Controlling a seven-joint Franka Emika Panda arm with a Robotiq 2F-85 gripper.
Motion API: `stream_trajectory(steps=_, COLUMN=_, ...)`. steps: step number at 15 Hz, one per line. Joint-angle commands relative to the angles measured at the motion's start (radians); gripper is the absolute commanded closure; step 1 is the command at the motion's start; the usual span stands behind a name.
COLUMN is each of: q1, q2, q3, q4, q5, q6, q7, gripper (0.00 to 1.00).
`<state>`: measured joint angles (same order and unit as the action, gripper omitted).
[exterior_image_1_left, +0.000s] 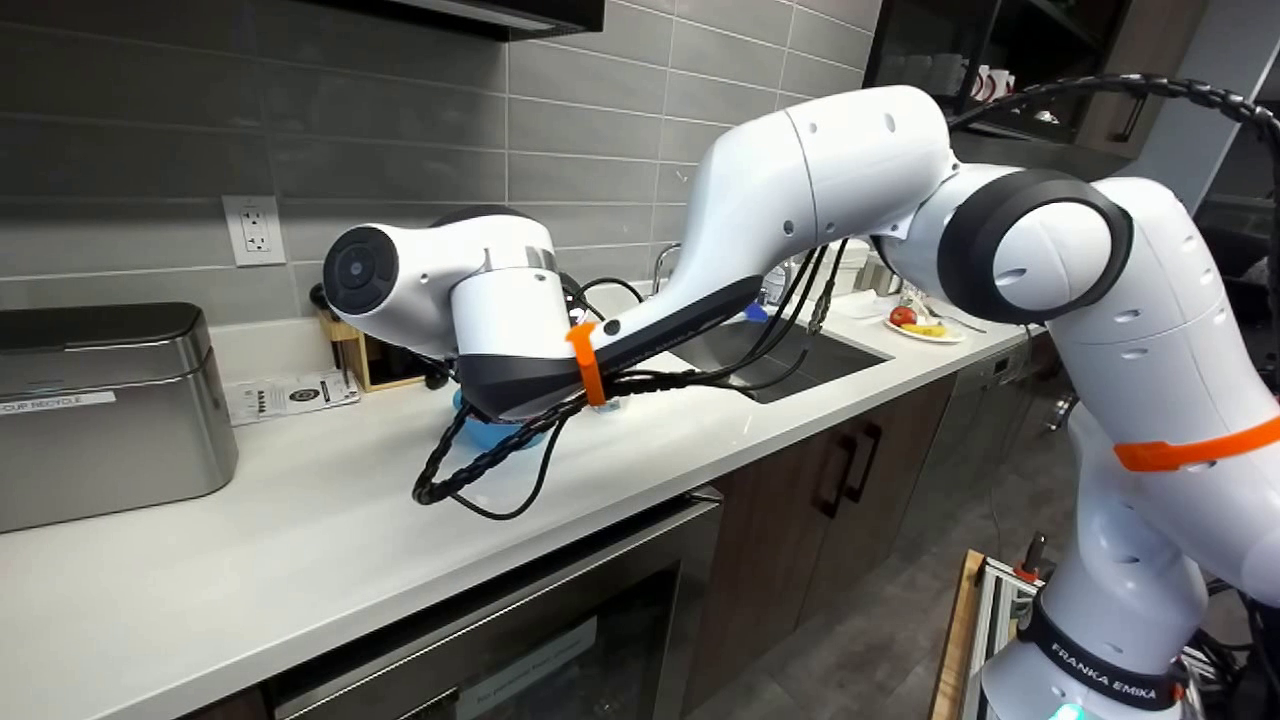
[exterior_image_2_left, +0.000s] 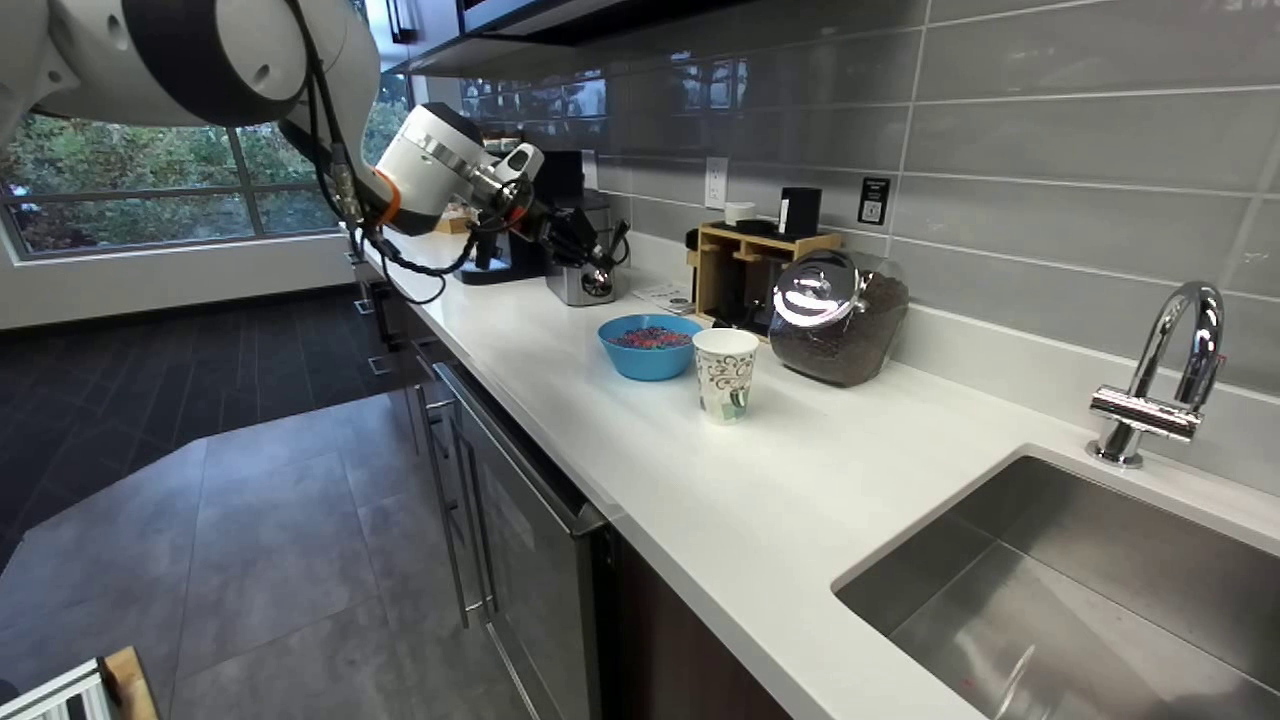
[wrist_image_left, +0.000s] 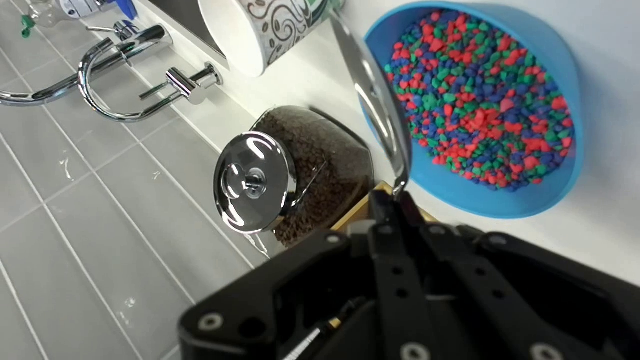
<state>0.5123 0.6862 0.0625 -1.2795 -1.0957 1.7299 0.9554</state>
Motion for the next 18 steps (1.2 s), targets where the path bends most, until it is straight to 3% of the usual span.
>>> stream_trajectory(steps=1, q1=0.012, q2=0.024, q3=-0.026, q4=0.022, q5=-0.071, q6=0.070, q7=0.142, gripper=0.99)
stream_trajectory(steps=10, q1=0.036, q2=0.086, q3=-0.078, q4=0.015, q5=-0.195, q6=0.072, q7=0.602, gripper=0.99)
stream_trajectory(steps=11, q1=0.017, q2=0.097, q3=-0.050, q4=0.026, q5=-0.227, q6=0.056, q7=0.641, gripper=0.99)
stream_trajectory(steps=18, q1=-0.013, q2=0.130, q3=-0.043, q4=0.053, q5=-0.349, q6=0.058, q7=0.783, gripper=0.99)
